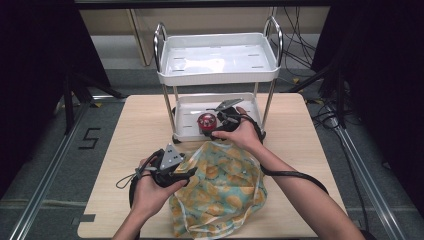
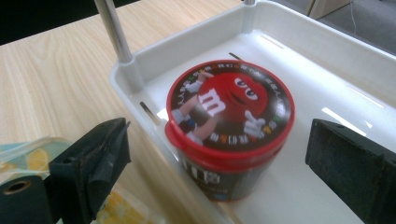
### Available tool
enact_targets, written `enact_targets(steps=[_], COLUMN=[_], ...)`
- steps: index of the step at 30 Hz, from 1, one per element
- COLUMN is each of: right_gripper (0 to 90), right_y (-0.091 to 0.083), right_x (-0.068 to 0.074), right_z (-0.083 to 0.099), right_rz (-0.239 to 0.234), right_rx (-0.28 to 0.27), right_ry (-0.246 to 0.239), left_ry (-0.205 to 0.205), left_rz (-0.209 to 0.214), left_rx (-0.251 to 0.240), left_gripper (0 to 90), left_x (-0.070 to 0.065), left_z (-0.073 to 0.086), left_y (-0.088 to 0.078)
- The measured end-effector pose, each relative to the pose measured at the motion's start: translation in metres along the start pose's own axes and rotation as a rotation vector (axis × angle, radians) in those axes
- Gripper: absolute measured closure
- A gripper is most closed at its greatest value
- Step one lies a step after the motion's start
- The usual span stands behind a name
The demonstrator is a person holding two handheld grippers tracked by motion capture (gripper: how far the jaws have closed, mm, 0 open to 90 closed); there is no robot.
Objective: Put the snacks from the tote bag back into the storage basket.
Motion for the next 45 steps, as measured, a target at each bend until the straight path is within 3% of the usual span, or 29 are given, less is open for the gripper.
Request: enact_targets(steps=[1, 2, 3, 4, 5, 6, 9, 12, 15, 19, 20, 21, 23, 24, 25, 27, 29, 30, 32, 34, 35, 37, 38, 41, 45], right_gripper=[7.0, 7.0, 7.0, 6.9, 7.0, 7.1, 7.3, 7.7, 7.9, 8.0, 8.0, 8.0, 8.0, 8.0, 8.0, 8.0, 8.0, 8.0, 8.2, 8.3, 8.5, 8.6, 8.8, 9.1, 9.7], right_y=[-0.002, -0.002, -0.003, -0.006, -0.007, -0.009, -0.015, -0.021, -0.027, -0.032, -0.032, -0.034, -0.037, -0.039, -0.04, -0.043, -0.045, -0.046, -0.049, -0.05, -0.053, -0.054, -0.056, -0.064, -0.07], right_x=[0.003, 0.003, 0.0, 0.002, 0.001, 0.003, 0.003, 0.002, 0.006, 0.008, 0.006, 0.009, 0.008, 0.01, 0.011, 0.009, 0.012, 0.01, 0.013, 0.013, 0.011, 0.012, 0.014, 0.016, 0.019], right_z=[0.001, 0.001, 0.002, 0.001, 0.002, 0.002, 0.003, 0.005, 0.007, 0.009, 0.01, 0.011, 0.014, 0.014, 0.015, 0.017, 0.018, 0.019, 0.022, 0.023, 0.025, 0.025, 0.026, 0.032, 0.038], right_rz=[-0.03, -0.03, 0.003, -0.039, -0.021, -0.048, -0.054, -0.029, -0.046, -0.057, -0.031, -0.059, -0.038, -0.06, -0.063, -0.044, -0.064, -0.058, -0.051, -0.052, -0.057, -0.053, -0.051, -0.054, -0.051], right_rx=[-0.007, -0.007, -0.01, -0.036, -0.041, -0.043, -0.055, -0.053, -0.054, -0.067, -0.072, -0.075, -0.068, -0.076, -0.081, -0.071, -0.09, -0.089, -0.09, -0.096, -0.096, -0.1, -0.108, -0.112, -0.13], right_ry=[0.007, 0.007, 0.0, -0.038, -0.055, -0.028, -0.026, -0.05, -0.037, -0.031, -0.047, -0.028, -0.036, -0.029, -0.023, -0.04, -0.019, -0.046, -0.023, -0.03, -0.07, -0.065, -0.043, -0.042, -0.028], left_ry=[-0.002, -0.002, -0.003, -0.004, -0.004, -0.002, 0.001, 0.0, 0.014, 0.002, -0.009, -0.004, -0.001, 0.013, -0.005, -0.001, -0.001, -0.01, -0.002, -0.005, -0.004, 0.002, -0.003, -0.027, -0.008], left_rz=[0.0, 0.0, 0.0, -0.002, -0.002, -0.006, 0.0, -0.003, -0.001, -0.002, -0.005, -0.005, -0.003, -0.002, -0.003, -0.001, -0.001, -0.007, -0.004, -0.002, -0.004, 0.0, 0.005, 0.002, 0.005], left_rx=[-0.001, -0.001, -0.001, -0.002, -0.002, 0.0, -0.001, 0.0, -0.001, -0.001, 0.0, -0.002, 0.001, 0.001, 0.002, 0.003, 0.002, 0.002, 0.0, 0.0, 0.002, 0.001, -0.002, -0.005, -0.003], left_gripper=[39.2, 39.2, 39.2, 39.1, 39.1, 39.1, 39.0, 39.0, 39.0, 39.0, 39.0, 39.0, 38.9, 38.9, 38.9, 38.9, 38.9, 38.9, 38.9, 38.8, 38.8, 38.7, 38.7, 38.6, 38.4], left_x=[0.0, 0.0, 0.0, 0.0, 0.0, 0.0, 0.0, 0.001, 0.002, 0.002, 0.001, 0.001, 0.001, 0.002, 0.001, 0.001, 0.001, 0.001, 0.002, 0.001, 0.001, 0.002, 0.001, 0.001, 0.003], left_z=[0.0, 0.0, 0.0, 0.0, 0.0, 0.001, 0.001, 0.002, 0.002, 0.003, 0.003, 0.003, 0.003, 0.003, 0.004, 0.004, 0.004, 0.004, 0.005, 0.005, 0.006, 0.006, 0.006, 0.008, 0.008], left_y=[0.0, 0.0, 0.0, 0.0, 0.0, 0.0, 0.001, 0.0, 0.0, 0.0, 0.0, 0.0, 0.0, 0.0, 0.0, 0.0, 0.0, 0.001, 0.001, 0.002, 0.002, 0.002, 0.002, 0.003, 0.003])
Point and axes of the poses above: each handheld gripper's, and its own axes: y roughly forward along the jaws, z roughly out of its underside, x roughly to its left, the point moved 4 cm from there along y, roughly forward along the jaws, and after that the axes turned 7 degrees about -z, right-handed, at the moved point
